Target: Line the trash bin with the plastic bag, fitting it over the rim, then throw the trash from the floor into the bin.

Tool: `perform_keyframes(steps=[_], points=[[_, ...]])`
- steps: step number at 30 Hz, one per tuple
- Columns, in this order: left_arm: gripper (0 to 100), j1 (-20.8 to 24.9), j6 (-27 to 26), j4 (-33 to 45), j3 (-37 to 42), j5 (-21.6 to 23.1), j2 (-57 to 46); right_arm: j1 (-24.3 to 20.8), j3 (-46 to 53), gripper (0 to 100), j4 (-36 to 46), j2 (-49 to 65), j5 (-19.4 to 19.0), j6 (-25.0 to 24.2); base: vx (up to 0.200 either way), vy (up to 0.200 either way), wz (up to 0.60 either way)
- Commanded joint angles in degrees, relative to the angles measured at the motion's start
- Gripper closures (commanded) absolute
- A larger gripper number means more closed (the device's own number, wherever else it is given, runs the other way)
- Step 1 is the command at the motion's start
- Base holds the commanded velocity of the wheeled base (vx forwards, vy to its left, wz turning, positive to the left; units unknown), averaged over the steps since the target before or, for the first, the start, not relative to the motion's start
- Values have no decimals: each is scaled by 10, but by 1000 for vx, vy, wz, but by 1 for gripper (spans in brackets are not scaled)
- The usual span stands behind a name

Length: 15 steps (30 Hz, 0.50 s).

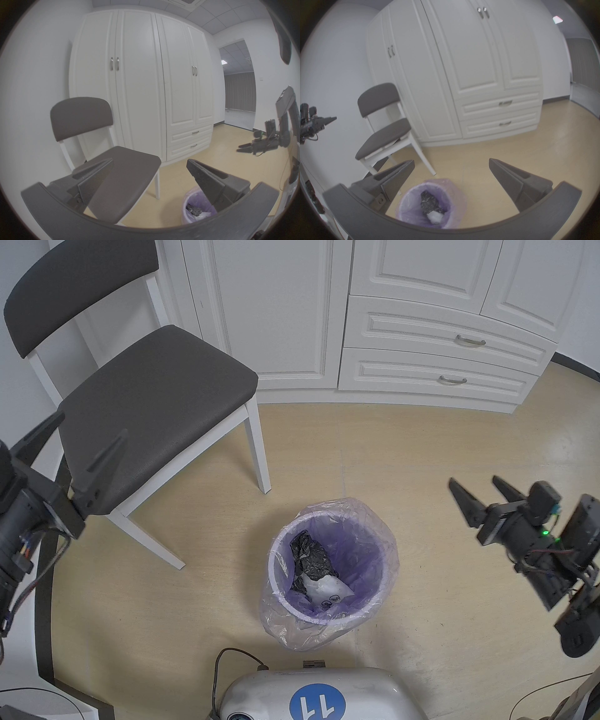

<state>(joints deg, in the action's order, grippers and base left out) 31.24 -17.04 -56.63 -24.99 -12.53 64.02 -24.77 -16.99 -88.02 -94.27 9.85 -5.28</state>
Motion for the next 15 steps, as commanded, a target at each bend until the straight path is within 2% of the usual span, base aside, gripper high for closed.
perform_keyframes(steps=[1, 4, 6, 8, 9, 10, 12, 15], points=[[0, -92, -16, 52, 7, -16, -220, 82, 140, 0, 120, 465, 75, 87, 0, 0, 0], [0, -123, -12, 94, 19, -16, -279, 104, 137, 0, 260, 618, 91, 91, 0, 0, 0], [0, -152, -9, 120, 31, -15, -319, 130, 121, 0, 364, 717, 90, 91, 0, 0, 0], [0, -153, -9, 122, 32, -15, -320, 132, 118, 0, 373, 724, 89, 91, 0, 0, 0], [0, -189, 3, 156, 44, -14, -368, 168, 79, 0, 538, 840, 85, 88, 0, 0, 0], [0, -200, 8, 169, 47, -13, -383, 177, 65, 0, 596, 872, 82, 87, 0, 0, 0], [0, -220, 20, 194, 48, -12, -408, 193, 49, 0, 648, 891, 81, 77, 0, 0, 0], [0, -247, 50, 234, 51, -11, -445, 229, 30, 0, 648, 903, 67, 42, 0, 0, 0]])
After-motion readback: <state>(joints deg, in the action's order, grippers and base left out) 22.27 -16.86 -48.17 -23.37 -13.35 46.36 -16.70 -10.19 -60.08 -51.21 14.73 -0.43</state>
